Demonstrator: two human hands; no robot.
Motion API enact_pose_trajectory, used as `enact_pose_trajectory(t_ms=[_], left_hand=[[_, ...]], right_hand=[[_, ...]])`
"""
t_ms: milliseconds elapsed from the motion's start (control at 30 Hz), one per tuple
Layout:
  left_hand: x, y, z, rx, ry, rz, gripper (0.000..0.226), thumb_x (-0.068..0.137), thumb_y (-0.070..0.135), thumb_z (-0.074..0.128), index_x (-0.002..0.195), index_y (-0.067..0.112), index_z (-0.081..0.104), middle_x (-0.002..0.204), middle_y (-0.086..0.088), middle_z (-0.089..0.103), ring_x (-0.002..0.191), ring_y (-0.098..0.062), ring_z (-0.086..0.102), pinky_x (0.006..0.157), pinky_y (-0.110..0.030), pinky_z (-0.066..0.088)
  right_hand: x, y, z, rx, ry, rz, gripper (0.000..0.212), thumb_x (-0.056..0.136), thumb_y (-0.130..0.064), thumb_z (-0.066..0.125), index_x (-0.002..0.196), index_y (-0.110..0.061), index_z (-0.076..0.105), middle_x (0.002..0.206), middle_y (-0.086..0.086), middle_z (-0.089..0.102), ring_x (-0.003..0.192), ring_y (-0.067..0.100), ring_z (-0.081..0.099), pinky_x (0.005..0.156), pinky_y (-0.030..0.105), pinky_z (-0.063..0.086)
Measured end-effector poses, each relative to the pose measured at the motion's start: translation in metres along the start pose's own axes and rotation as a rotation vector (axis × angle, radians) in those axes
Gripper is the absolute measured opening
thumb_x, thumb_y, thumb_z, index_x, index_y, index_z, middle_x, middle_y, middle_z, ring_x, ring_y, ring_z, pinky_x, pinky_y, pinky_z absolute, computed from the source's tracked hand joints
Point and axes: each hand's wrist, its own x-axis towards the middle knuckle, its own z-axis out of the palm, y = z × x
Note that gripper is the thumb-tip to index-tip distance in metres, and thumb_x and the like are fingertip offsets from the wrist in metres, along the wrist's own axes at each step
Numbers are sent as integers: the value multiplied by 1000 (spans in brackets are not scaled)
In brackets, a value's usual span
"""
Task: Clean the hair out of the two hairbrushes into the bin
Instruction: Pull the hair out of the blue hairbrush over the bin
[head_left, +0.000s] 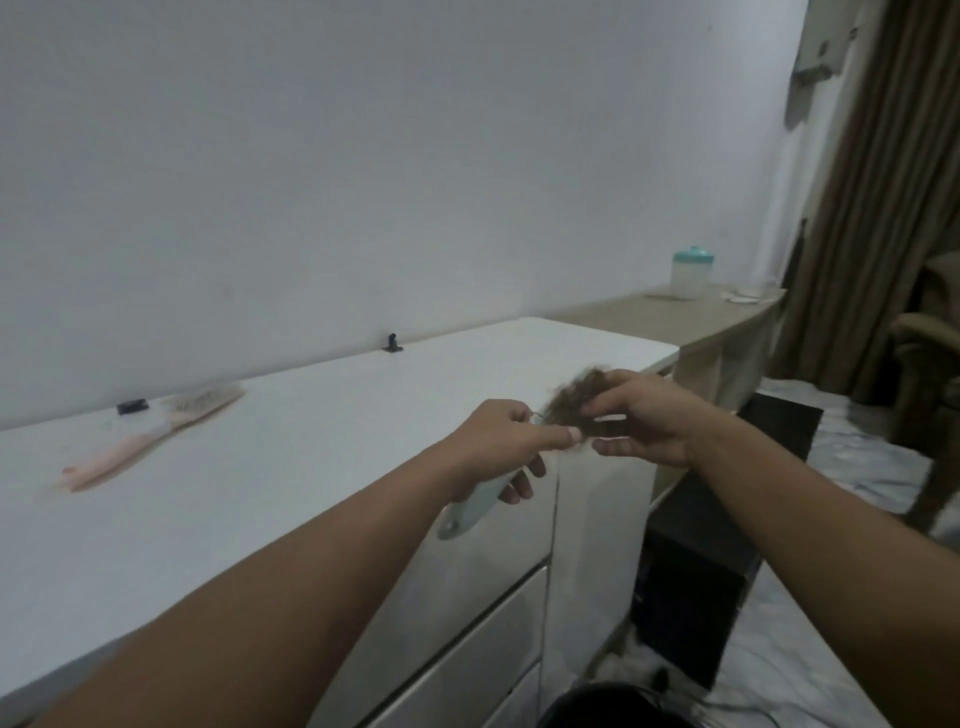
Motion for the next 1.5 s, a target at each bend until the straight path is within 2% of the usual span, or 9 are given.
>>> enact_pose_trajectory(t_ms=[300,533,633,767,867,1000,1200,1333,1500], left_hand=[[2,-51,85,55,52,-107,39,85,45,65,83,6,63,63,-11,61,36,-18,51,41,-21,40],[-9,-105,132,227,-35,-277,30,73,36,60,65,7,60,53,-12,61,37,-26,55,43,-24,44],[-16,-132,151,260,-77,-333,29,72,33,57,59,8,58,51,-12,61,37,-26,56,42,-24,45],[-24,-168,185,315,-172,-424,32,74,35,59,60,6,62,47,-9,60,36,-25,56,42,-25,47],[-29,-189,192,315,-200,-445,43,76,48,65,67,5,64,51,-9,61,36,-23,57,40,-23,45],[-36,-218,208,353,-262,-473,55,76,59,68,70,4,66,48,-6,61,33,-19,55,42,-24,46],[-46,-244,224,318,-235,-570,52,82,53,66,69,3,66,51,-8,62,33,-19,55,47,-25,48],[-47,-249,232,252,-215,-606,51,81,50,67,68,1,64,49,-10,60,33,-22,54,42,-25,46],[-52,-252,234,231,-209,-627,51,81,51,67,72,0,66,51,-10,61,34,-21,54,41,-24,44]], right_hand=[[-38,86,-46,82,70,46,45,82,13,64,121,-8,59,110,19,68,100,31,70,69,36,62],[-62,203,-40,49,256,36,38,80,16,66,113,-2,60,111,19,64,70,30,68,55,36,62],[-73,252,-41,-151,294,-6,43,79,6,70,119,-9,63,111,12,69,78,36,71,62,45,62],[-89,305,-41,-285,308,6,43,82,3,68,120,-17,66,111,6,66,81,27,71,55,31,60],[-93,323,-36,-387,355,-78,33,80,3,70,106,-17,74,98,2,73,77,18,71,65,35,61],[-101,343,-43,-469,341,-24,16,81,1,71,88,-10,79,72,-4,71,62,1,65,67,14,54],[-100,363,-67,-343,448,168,15,82,-1,70,90,-12,76,76,1,72,72,15,70,81,34,58],[-107,364,-63,-229,318,248,27,83,1,67,100,-18,71,97,5,72,83,25,71,78,43,60],[-119,369,-53,-206,78,206,53,80,-4,72,127,-27,61,115,-6,61,96,14,65,66,29,61]])
